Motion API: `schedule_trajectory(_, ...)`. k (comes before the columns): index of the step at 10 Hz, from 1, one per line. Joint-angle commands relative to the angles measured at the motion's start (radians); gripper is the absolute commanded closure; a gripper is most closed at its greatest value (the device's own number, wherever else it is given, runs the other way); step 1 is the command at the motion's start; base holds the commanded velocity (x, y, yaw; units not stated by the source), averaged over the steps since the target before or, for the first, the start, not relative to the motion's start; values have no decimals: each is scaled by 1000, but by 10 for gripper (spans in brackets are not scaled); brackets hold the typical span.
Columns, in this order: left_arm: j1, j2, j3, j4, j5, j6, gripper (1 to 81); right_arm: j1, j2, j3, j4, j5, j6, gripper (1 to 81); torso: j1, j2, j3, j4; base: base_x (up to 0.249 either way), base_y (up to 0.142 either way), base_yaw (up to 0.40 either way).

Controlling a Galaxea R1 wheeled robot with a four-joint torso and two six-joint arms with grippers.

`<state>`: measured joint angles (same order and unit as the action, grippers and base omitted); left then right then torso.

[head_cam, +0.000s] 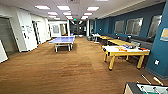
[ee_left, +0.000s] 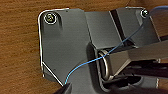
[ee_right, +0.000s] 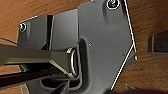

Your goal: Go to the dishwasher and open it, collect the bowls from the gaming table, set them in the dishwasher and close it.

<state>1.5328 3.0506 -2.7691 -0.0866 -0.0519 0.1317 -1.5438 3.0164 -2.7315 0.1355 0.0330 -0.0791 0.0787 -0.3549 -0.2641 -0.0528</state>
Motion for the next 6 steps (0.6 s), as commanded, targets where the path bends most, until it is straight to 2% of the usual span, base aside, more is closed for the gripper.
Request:
schedule_trajectory(1, -50, -2, -1, -1, 53, 3, 10, 56, -3, 0, 3, -53, -2, 10, 0, 0, 0, 0, 194, 0, 0)
schedule_trajectory(6, -50, -2, -1, 2, 53, 5, 10, 56, -3, -2, 4, -53, -2, 10, 0, 0, 0, 0, 195, 0, 0)
